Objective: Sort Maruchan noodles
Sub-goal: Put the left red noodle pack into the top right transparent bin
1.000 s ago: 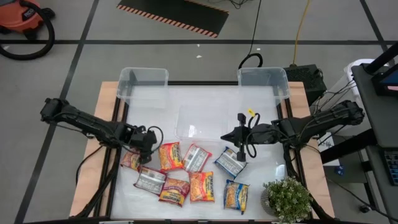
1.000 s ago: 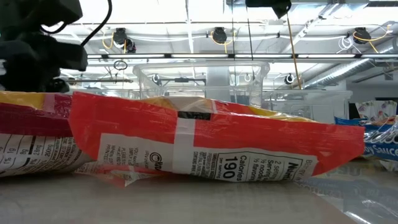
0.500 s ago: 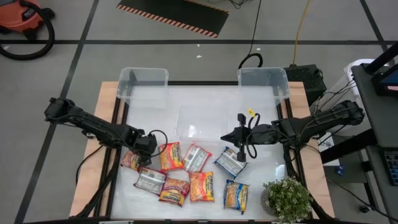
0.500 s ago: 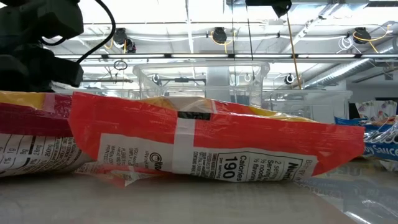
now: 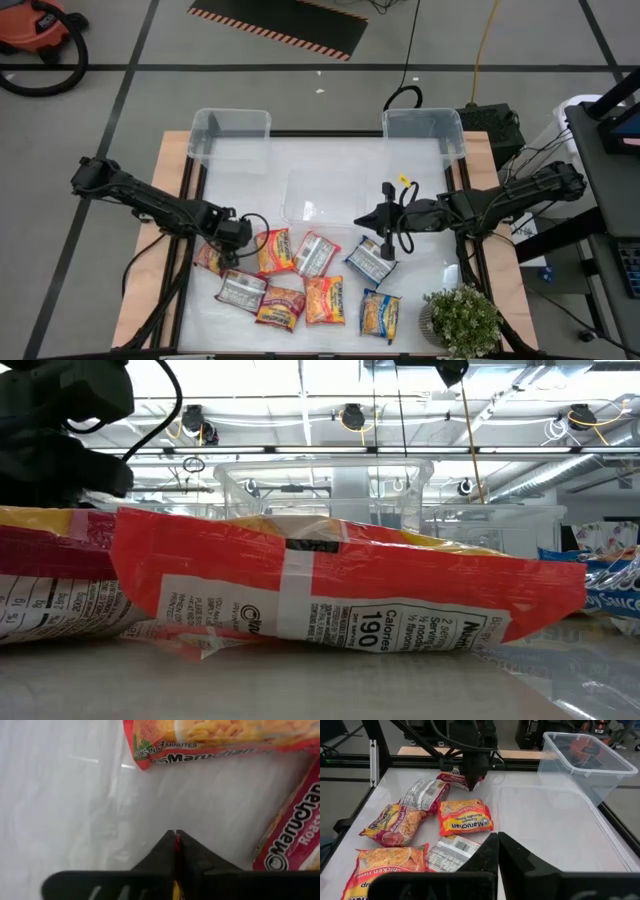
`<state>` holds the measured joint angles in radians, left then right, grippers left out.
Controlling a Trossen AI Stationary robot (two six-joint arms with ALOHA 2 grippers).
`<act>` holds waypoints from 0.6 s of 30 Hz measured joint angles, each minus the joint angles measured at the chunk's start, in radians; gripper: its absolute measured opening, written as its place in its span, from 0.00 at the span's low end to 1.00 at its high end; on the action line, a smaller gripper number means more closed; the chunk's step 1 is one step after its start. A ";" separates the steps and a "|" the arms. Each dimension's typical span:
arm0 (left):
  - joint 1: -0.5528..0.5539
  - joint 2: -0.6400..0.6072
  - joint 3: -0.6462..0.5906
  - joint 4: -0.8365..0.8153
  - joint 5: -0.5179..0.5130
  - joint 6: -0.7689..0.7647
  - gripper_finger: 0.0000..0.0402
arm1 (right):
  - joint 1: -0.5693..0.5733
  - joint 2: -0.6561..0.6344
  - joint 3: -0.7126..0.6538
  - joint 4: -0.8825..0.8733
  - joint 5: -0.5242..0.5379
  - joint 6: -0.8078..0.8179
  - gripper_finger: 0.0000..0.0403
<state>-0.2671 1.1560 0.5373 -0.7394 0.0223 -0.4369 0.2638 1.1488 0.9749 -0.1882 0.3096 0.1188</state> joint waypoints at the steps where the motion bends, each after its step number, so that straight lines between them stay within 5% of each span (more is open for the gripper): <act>1: 0.004 -0.001 0.001 -0.003 0.000 0.011 0.02 | 0.000 0.000 0.000 0.004 0.000 0.000 0.00; 11: 0.095 -0.023 0.128 -0.147 -0.008 0.130 0.02 | 0.002 0.045 0.000 0.139 0.000 -0.003 0.00; 18: 0.142 -0.116 0.209 -0.110 -0.118 0.092 0.01 | 0.002 0.156 0.000 0.336 0.002 -0.045 0.00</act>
<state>-0.1253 1.0403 0.7458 -0.8496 -0.0960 -0.3445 0.2657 1.3045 0.9749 0.1482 0.3119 0.0742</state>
